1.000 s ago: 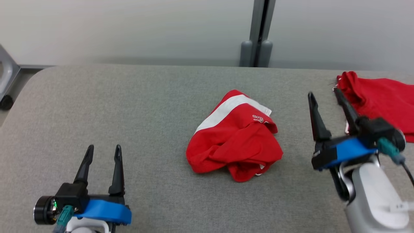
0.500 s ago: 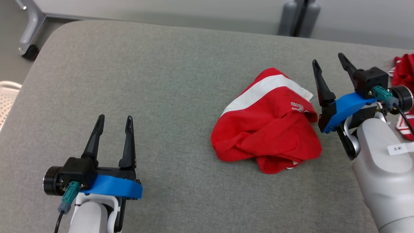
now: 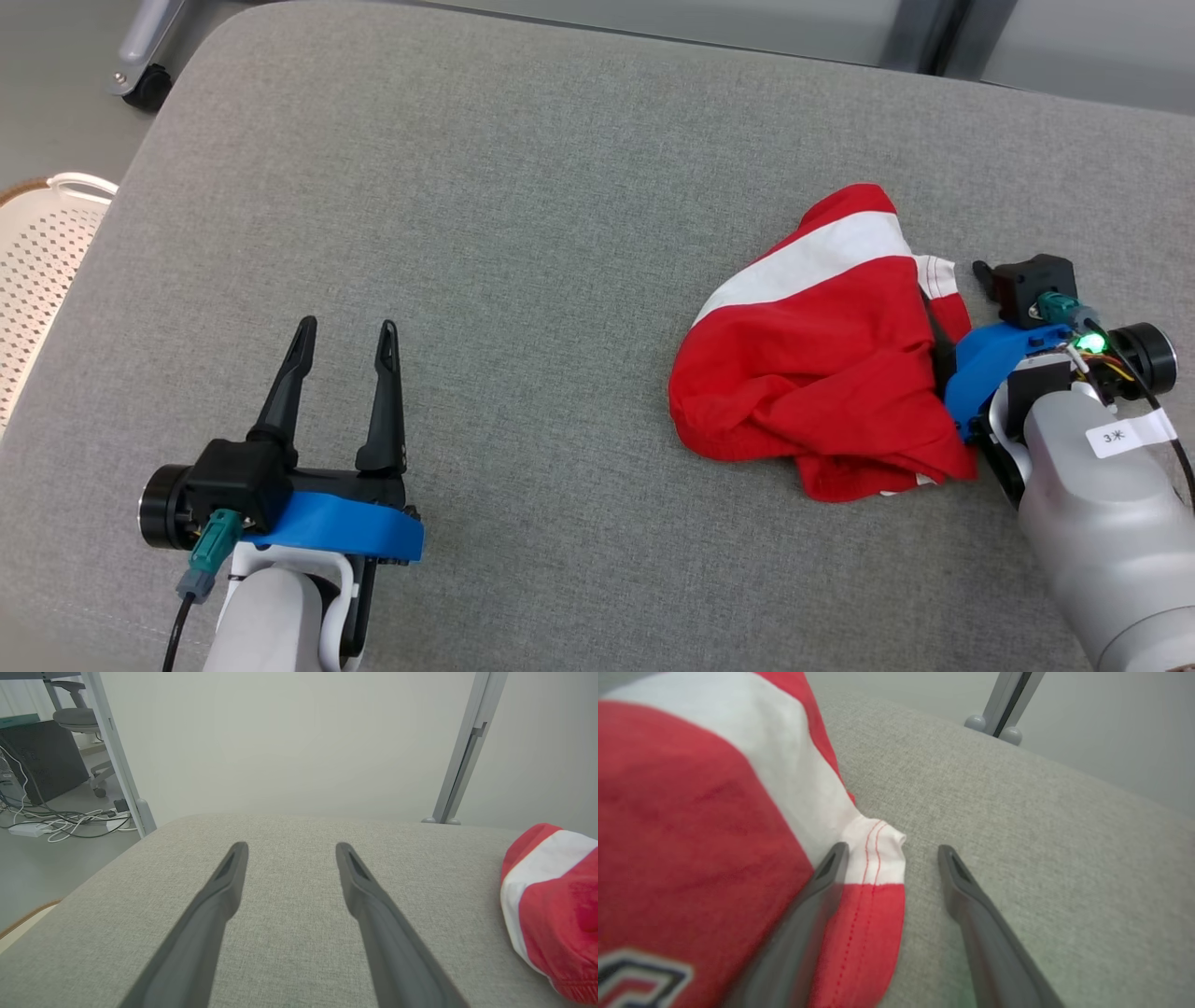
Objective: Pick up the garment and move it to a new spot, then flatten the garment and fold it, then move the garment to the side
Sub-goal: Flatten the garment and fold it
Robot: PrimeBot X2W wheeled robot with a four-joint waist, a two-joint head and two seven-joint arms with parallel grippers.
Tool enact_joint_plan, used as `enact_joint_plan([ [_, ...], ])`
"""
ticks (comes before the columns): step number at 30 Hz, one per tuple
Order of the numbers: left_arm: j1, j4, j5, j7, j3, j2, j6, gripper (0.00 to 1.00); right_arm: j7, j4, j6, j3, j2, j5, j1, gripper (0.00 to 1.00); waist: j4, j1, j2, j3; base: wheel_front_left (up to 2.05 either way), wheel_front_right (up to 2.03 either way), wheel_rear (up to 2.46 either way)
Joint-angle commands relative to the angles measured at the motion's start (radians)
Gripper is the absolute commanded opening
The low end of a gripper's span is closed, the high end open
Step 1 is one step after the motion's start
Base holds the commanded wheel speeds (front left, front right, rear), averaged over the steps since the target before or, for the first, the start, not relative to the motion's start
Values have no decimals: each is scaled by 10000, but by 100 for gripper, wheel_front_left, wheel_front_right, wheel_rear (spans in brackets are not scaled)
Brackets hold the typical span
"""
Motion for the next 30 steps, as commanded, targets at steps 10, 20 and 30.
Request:
enact_joint_plan([
  [10, -71, 131, 72, -41, 14, -34, -12, 100, -34, 585, 0, 620, 226, 89, -180, 0, -160, -1, -1, -268, 0, 0, 0],
  [20, 168, 217, 66, -41, 82, -41, -13, 100, -140, -693, 1, 756, 118, 463, -1034, 0, -195, -1, -1, -802, 0, 0, 0],
  [30, 540, 126, 158, -41, 418, -51, -13, 100, -138, -3388, 1, 859, 396, 1025, -486, 0, -546, -1, -1, -1485, 0, 0, 0],
])
